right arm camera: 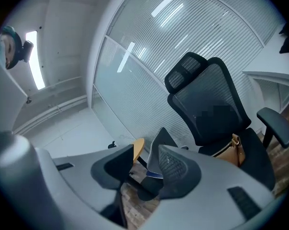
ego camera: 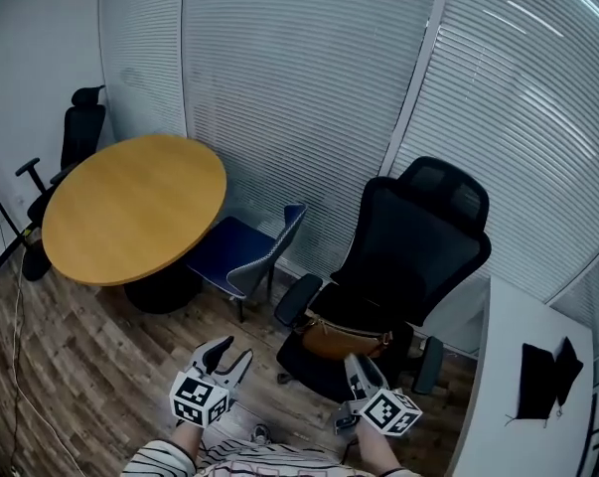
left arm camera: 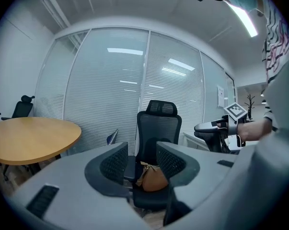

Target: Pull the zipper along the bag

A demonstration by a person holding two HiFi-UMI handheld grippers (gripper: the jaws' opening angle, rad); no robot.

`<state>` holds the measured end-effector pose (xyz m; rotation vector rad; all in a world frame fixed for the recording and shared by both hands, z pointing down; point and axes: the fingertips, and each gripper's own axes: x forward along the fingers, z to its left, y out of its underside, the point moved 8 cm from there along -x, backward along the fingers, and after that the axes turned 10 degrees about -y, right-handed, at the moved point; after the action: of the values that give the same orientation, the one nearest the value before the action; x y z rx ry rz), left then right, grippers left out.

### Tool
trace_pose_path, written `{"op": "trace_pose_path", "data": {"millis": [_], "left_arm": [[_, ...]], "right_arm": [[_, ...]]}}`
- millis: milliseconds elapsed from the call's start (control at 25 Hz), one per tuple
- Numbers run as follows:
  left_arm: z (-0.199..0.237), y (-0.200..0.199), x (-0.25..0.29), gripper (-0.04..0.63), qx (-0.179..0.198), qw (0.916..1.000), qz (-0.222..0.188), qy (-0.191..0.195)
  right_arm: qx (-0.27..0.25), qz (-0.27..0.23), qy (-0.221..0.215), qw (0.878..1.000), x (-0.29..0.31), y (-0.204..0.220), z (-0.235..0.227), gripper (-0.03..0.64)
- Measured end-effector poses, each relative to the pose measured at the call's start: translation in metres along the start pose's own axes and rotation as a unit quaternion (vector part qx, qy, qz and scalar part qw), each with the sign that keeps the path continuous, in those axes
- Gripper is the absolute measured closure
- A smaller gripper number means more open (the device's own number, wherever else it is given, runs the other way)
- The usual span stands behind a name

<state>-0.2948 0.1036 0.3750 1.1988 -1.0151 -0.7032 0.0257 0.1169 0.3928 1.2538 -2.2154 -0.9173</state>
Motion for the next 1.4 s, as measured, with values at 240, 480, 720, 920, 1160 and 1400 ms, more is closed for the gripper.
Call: {"op": "trace_pose_path", "data": {"millis": [240,480,720,920,1160,1400], "left_arm": [[0.032,0.003,0.029,0.433,-0.004,0.9998,0.010,0.014],[0.034,0.013,0.052,0.433,-0.012,0.9991,0.029,0.027],[0.030,0.027,0.082,0.433,-0.021,0.9981,0.051,0.027],[0.017,0.036,0.116,0.433,-0.031,0.9965,0.072,0.027],[-0.004,0.047,0.165,0.433,-0.034,0.9943,0.095,0.034],[-0.019,0.068,0.210,0.433,-0.035,0.9906,0.123,0.049]], "right_arm": [[0.003,-0.002,0.026,1.000,0.027,0.007,-0.006,0.449],[0.013,0.020,0.038,0.999,0.044,0.017,-0.023,0.453],[0.021,0.040,0.044,0.998,0.061,0.014,-0.052,0.454],[0.014,0.063,0.044,0.997,0.072,0.007,-0.081,0.457],[0.021,0.101,0.052,0.993,0.085,0.011,-0.125,0.462],[0.041,0.125,0.046,0.990,0.101,0.032,-0.160,0.466]]}}
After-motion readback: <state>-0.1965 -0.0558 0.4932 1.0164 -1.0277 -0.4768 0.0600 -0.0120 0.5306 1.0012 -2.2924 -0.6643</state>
